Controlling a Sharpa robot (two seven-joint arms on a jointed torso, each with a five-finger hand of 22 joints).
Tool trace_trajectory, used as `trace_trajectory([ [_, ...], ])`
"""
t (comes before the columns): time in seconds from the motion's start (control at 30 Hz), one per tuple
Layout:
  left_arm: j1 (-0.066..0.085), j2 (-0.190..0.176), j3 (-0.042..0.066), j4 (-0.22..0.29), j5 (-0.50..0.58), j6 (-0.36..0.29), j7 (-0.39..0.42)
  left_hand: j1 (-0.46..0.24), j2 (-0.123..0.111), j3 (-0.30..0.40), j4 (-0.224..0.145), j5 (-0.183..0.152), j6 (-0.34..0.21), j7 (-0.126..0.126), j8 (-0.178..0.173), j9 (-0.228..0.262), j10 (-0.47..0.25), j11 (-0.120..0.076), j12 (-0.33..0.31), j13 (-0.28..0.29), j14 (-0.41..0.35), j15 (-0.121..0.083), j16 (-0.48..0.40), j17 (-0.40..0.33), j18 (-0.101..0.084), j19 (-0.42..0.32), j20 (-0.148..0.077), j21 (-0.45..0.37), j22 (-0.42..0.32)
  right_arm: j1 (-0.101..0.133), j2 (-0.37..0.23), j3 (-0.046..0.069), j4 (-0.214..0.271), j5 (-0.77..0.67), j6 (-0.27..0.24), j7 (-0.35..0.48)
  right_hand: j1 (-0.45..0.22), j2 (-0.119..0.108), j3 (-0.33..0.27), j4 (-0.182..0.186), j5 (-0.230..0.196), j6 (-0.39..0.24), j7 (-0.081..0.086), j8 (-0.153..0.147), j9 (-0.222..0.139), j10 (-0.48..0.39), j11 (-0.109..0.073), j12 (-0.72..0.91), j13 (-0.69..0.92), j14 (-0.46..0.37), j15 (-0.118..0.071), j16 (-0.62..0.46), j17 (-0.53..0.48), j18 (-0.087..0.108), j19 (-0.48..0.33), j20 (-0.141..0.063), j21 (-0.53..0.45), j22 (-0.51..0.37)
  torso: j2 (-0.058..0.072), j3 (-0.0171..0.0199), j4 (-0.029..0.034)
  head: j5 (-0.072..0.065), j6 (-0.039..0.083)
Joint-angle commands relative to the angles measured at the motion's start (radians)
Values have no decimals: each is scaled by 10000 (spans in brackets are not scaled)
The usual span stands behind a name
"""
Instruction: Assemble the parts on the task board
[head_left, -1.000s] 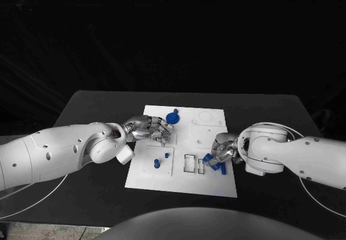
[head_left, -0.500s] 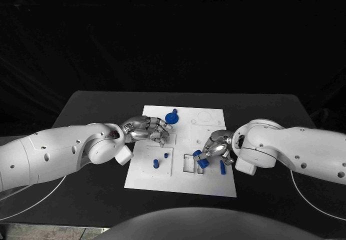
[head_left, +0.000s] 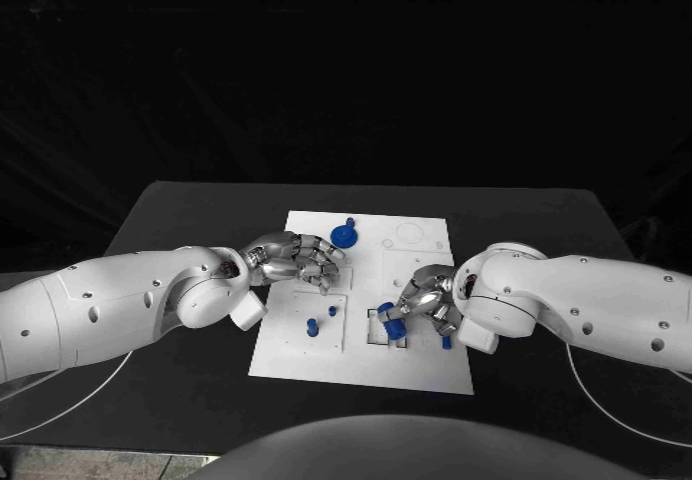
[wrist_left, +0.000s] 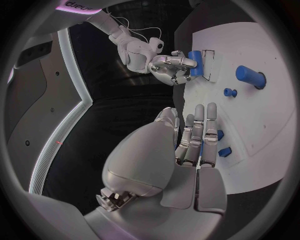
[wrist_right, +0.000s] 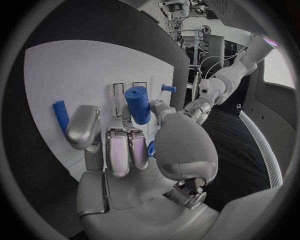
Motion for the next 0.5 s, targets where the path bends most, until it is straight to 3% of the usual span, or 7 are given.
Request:
trace_trajectory([
  [0.03,-9,15,5,13,-43,217,15,21,-51,67,2,43,68,200,-68,4,88,-9,-56,-17,53,2,-22,-16,-62,-36,-9,36,147,-53,47,-19,-83,108,157,-158,-76,58,1482,-1365,-71,703,-685,41,-21,1014,-34,26,2624,797,12,-58,1079,116,-55,24,-64,1212,7,2,1,12,2],
  [0.2,-9,21,5,4,-43,236,0,20,-51,70,3,43,70,201,-69,4,90,-9,-57,-18,53,3,-23,-17,-63,-37,-9,37,149,-78,94,-19,-104,110,311,-191,-166,71,1466,-1279,-175,633,-663,10,-49,1014,-18,26,2624,791,22,-67,1052,123,-69,31,-127,1199,4,5,-4,21,2],
  [0.5,-9,40,5,-22,-43,276,-34,16,-55,87,7,44,84,210,-70,6,101,-9,-70,-26,51,4,-25,-19,-66,-40,-12,42,162,-107,146,-19,-135,86,419,-206,-450,89,1349,-994,-837,535,-619,-34,-138,1014,22,26,2624,786,55,-71,1025,142,-92,60,-289,1166,1,4,0,36,2],
])
